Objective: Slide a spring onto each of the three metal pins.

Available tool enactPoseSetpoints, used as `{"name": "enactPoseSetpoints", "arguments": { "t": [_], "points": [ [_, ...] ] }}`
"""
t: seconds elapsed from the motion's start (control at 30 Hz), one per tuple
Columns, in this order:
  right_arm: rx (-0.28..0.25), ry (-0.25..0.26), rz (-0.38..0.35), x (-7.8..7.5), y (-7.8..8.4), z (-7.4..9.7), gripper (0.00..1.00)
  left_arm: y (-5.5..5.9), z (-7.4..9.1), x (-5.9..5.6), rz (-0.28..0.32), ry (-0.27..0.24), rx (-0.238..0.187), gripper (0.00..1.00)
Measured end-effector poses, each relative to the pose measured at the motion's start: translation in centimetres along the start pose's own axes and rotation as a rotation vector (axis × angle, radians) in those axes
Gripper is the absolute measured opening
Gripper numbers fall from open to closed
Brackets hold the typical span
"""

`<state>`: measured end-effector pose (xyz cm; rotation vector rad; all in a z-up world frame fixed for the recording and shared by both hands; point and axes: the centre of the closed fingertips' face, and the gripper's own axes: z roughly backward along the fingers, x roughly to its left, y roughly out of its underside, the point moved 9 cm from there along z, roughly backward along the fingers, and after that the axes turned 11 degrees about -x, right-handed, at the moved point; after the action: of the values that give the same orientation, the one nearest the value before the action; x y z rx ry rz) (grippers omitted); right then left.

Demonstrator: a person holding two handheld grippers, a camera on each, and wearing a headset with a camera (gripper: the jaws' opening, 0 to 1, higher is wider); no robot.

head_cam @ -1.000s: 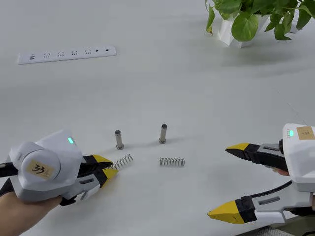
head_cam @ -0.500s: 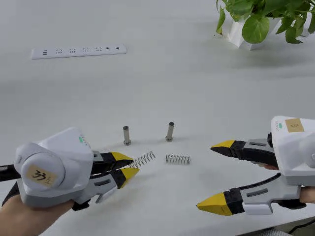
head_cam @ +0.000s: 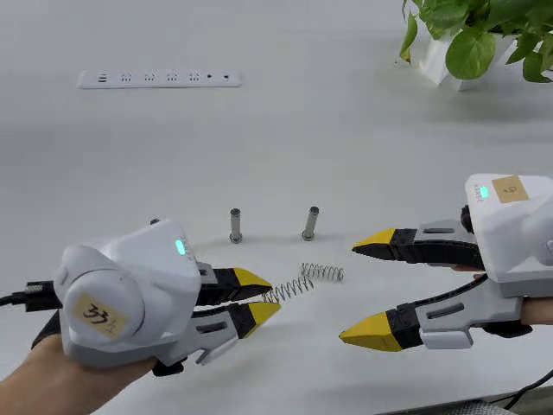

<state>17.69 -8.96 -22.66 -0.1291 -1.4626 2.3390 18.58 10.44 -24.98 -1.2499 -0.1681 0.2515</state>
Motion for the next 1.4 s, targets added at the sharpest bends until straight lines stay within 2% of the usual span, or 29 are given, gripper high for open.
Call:
{"name": "enactPoseSetpoints", "arguments": {
  "t": [0.1, 0.23, 0.33, 0.67, 1.1, 1.4],
  "points": [
    [0.002, -0.027, 0.027, -0.1, -0.2, 0.0, 0.51, -0.3, 0.0, -0.4, 0.011, 0.048, -0.018, 0.07],
    [0.008, -0.076, 0.055, 0.2, -0.6, -0.1, 0.42, -0.5, 0.1, -0.7, 0.01, 0.085, -0.025, 0.07],
    [0.01, -0.104, 0.07, 0.5, -0.9, -0.3, 0.34, -0.6, 0.2, -0.8, 0.003, 0.104, -0.026, 0.07],
    [0.02, -0.182, 0.086, 1.4, -1.5, -1.1, 0.2, -0.9, 0.4, -1.0, 0.005, 0.155, -0.037, 0.07],
    [0.033, -0.208, 0.081, 1.5, -1.4, -1.4, 0.07, -0.7, 0.6, -1.2, 0.008, 0.182, -0.033, 0.07],
    [0.042, -0.215, 0.08, 1.6, -1.6, -1.5, 0.07, -0.7, 0.7, -1.3, 0.009, 0.186, -0.032, 0.07]
  ]
}}
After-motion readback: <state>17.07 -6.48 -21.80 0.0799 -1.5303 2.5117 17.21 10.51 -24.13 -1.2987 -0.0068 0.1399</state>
